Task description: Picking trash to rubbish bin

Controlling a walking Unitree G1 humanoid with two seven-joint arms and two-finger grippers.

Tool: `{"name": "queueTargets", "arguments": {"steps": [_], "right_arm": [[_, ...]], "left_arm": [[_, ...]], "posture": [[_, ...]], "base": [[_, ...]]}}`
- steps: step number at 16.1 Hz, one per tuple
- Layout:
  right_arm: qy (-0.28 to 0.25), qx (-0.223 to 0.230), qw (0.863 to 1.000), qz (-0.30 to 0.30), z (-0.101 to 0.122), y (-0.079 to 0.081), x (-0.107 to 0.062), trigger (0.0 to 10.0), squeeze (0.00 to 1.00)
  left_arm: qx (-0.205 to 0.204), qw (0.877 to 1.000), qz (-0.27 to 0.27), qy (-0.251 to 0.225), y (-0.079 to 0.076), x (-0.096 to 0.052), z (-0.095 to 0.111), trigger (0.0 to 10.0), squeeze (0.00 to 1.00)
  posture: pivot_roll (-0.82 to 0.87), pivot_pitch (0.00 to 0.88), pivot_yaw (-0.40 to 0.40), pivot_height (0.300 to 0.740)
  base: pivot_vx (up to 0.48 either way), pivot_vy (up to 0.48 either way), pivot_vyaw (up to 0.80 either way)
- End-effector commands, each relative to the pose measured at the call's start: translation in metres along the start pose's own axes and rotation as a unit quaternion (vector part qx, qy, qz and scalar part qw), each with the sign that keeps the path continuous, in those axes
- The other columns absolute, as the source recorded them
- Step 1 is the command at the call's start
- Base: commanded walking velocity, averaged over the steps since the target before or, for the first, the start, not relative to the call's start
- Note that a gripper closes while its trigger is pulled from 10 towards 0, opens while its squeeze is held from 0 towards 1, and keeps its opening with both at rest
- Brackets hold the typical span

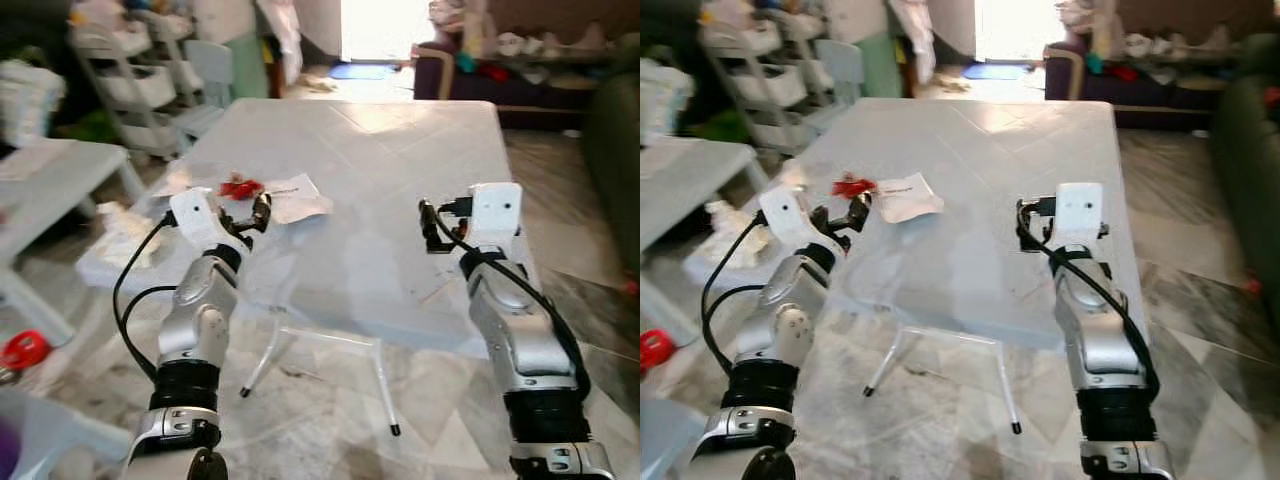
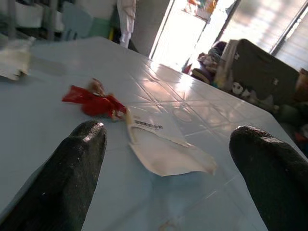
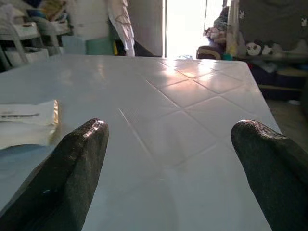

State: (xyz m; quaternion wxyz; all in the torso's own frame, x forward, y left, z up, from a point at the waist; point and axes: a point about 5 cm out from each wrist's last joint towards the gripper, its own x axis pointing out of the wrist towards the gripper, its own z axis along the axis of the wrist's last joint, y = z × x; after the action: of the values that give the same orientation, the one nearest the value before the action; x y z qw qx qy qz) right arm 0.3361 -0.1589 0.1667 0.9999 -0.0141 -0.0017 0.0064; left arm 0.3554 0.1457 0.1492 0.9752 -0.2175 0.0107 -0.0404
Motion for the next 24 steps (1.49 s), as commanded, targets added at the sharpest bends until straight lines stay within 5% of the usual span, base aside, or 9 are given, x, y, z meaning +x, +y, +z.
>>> {"name": "queueTargets", "arguments": {"steps": [1,13,18,24], "right_arm": [[-0.012,-0.002,1.000,0.007,0.007,0.003,0.001,10.0,0.00],[-0.013,0.000,1.000,0.006,0.007,0.003,0.002,10.0,0.00],[-0.018,-0.013,0.999,0.045,0.006,0.011,-0.003,10.0,0.00],[-0.029,-0.031,0.996,0.074,0.008,0.022,-0.004,10.0,0.00]], "left_arm": [[0.005,1.000,0.015,-0.004,0.006,0.001,0.004,10.0,0.00],[0.007,1.000,0.026,0.006,0.006,0.001,0.000,10.0,0.00],[0.083,0.996,0.035,-0.026,0.008,-0.010,0.001,10.0,0.00],[0.088,0.995,0.031,-0.028,0.003,-0.011,0.000,10.0,0.00]], "posture": [[-0.06,0.000,0.059,0.740],[-0.06,0.000,0.059,0.740],[-0.06,0.000,0.060,0.740],[-0.05,0.000,0.061,0.740]], "base": [[0.000,0.000,0.00],[0.000,0.058,0.00],[0.000,0.000,0.00],[0.000,0.000,0.78]]}}
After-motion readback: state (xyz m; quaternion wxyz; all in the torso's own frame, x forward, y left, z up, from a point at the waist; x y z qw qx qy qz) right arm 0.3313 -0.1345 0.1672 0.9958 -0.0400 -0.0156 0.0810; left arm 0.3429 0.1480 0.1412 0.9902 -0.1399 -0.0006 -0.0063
